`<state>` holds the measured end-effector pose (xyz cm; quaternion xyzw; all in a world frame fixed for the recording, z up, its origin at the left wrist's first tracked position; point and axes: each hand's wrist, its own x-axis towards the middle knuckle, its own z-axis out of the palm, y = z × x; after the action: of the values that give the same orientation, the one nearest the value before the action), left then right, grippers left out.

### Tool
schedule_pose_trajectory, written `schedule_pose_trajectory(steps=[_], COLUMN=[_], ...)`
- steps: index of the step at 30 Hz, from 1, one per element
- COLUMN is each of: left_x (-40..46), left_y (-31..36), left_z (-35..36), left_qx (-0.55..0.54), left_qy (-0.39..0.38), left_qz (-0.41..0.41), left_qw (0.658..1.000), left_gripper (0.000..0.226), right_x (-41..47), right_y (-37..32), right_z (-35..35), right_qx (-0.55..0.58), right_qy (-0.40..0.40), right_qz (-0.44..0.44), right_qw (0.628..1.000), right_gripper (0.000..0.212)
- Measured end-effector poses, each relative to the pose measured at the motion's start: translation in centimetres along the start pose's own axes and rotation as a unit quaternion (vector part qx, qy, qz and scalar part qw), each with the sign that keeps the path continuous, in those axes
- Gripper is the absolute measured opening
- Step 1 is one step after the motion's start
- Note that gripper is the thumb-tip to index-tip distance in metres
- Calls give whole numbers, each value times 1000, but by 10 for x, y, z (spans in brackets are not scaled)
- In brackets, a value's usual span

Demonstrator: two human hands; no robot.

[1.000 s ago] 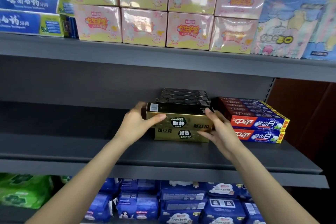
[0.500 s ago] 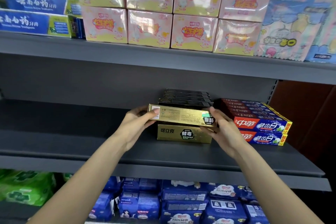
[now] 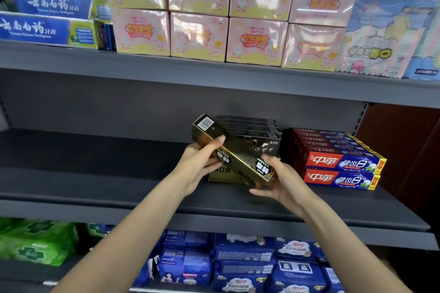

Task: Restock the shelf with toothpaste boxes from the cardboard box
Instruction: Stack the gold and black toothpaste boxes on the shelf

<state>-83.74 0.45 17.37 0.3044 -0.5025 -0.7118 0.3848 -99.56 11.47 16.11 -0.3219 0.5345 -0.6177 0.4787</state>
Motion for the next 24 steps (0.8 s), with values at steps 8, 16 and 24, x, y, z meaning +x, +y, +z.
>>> schedule_pose_trajectory(steps=[8, 16, 24], left_x=[1, -1, -1], left_y=[8, -7, -15], left_z=[-26, -34, -34], left_qx=[-67, 32, 83], left_qy=[29, 23, 44], left_qz=[-40, 6, 47], left_qw=[997, 999, 994], left_gripper=[49, 41, 46], right_x=[1, 7, 4], right_y=[-5, -6, -5], right_z=[-24, -34, -34], right_qx=[-218, -302, -297], right_qy=[11, 6, 26], right_qz=[-156, -160, -161], right_qw=[963, 940, 941], right_gripper=[46, 72, 67])
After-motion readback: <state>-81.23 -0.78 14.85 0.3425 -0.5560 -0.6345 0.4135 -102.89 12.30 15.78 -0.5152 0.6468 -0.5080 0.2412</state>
